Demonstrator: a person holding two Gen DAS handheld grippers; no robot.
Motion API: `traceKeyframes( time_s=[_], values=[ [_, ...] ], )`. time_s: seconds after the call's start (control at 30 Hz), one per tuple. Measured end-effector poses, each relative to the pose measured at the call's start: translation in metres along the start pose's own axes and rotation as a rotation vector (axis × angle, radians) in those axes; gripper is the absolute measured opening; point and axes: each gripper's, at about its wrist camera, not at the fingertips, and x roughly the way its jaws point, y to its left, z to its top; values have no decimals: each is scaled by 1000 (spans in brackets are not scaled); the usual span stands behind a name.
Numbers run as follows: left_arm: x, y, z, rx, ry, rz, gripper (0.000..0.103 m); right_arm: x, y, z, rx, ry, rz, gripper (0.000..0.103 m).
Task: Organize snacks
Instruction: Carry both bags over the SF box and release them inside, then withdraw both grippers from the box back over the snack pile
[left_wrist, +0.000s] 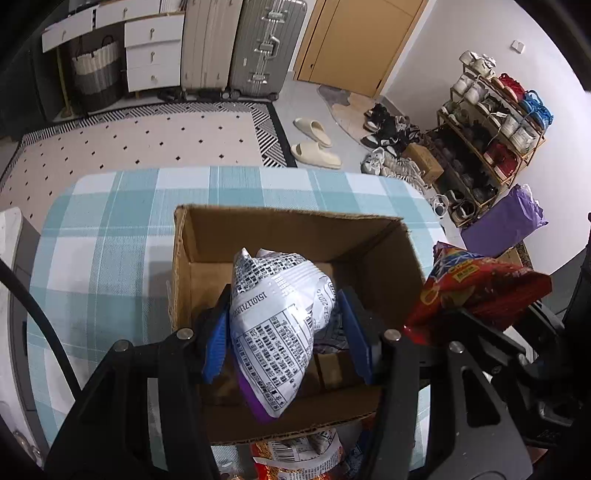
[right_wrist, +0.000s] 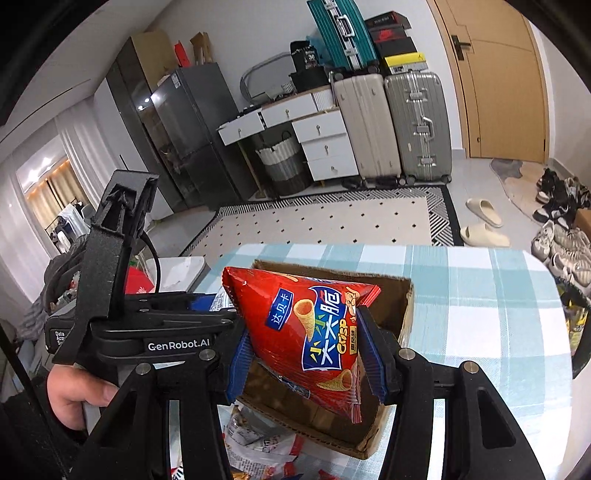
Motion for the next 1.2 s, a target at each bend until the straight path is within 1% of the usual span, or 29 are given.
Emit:
traceKeyframes(
  time_s=[0.33, 0.47, 0.53, 0.6, 0.63, 0.67, 0.77, 0.83, 0.9, 1.07, 1.2],
  values=[
    [36, 10, -4, -14, 45, -4, 53, 26, -9, -12, -2, 54, -6, 53],
    [41, 8, -6, 2, 47, 21, 53, 33, -13, -15, 3, 75, -11, 54],
    [32, 9, -14, 1, 38, 29, 55, 35, -13, -17, -3, 88, -22, 56],
    [25, 10, -19, 3, 33, 40, 55, 33, -12, -18, -15, 78, -45, 63],
    [21, 10, -22, 6, 31, 46, 55, 32, -12, -19, -19, 72, -53, 68],
    [18, 10, -23, 8, 28, 52, 55, 29, -11, -19, -21, 62, -59, 69],
    [3, 10, -28, 6, 13, 55, 55, 16, -5, -17, -37, 28, -61, 69],
    [-8, 10, -32, 3, 2, 58, 59, 5, 0, -16, -44, 8, -61, 69],
    [-21, 10, -37, 4, -15, 57, 60, -6, 6, -15, -49, -7, -55, 70],
    [-60, 2, -53, 31, -74, 84, 60, -34, 20, -14, -64, -40, -52, 71],
    [-90, -5, -67, 57, -115, 101, 65, -57, 32, -16, -70, -70, -46, 72]
  ],
)
